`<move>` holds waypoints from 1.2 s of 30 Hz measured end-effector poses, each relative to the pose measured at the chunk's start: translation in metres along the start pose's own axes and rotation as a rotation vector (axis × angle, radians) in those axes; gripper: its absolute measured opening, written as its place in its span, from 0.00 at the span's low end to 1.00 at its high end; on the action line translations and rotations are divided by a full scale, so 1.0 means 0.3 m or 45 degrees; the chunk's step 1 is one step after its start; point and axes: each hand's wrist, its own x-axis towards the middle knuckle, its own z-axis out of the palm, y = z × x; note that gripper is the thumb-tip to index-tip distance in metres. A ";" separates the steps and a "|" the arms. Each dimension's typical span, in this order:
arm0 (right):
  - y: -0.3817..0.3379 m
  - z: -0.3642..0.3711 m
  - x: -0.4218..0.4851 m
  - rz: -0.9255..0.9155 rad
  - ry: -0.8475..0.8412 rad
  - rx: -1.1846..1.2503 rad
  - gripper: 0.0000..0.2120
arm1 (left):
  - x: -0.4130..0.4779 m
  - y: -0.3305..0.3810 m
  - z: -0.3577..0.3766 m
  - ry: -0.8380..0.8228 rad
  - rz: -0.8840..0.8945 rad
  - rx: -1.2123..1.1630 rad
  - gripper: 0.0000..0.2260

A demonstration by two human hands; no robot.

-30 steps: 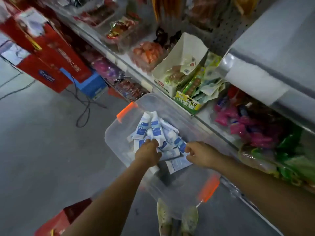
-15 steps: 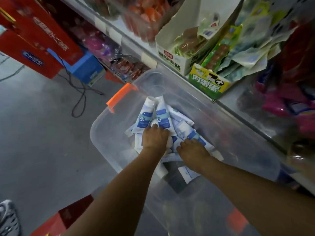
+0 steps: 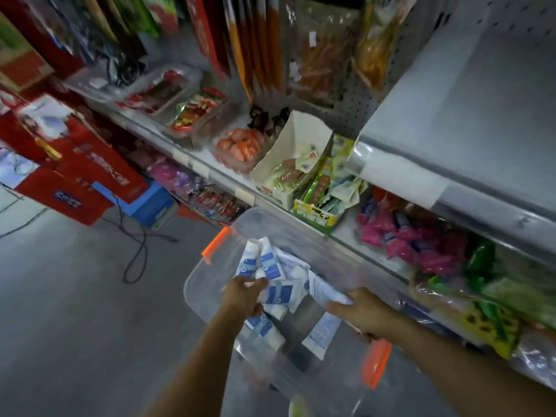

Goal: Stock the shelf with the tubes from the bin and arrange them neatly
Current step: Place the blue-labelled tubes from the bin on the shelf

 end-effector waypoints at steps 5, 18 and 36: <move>-0.069 -0.113 -0.171 -0.105 0.236 0.280 0.19 | -0.255 0.060 0.040 -0.301 -0.029 -0.333 0.14; 0.160 -0.368 -0.856 -0.707 0.536 0.174 0.14 | -0.975 0.118 0.403 -0.785 0.472 -0.477 0.13; 0.957 -0.781 -1.956 -0.909 1.051 0.168 0.16 | -2.150 0.010 1.044 -0.989 1.143 -0.272 0.13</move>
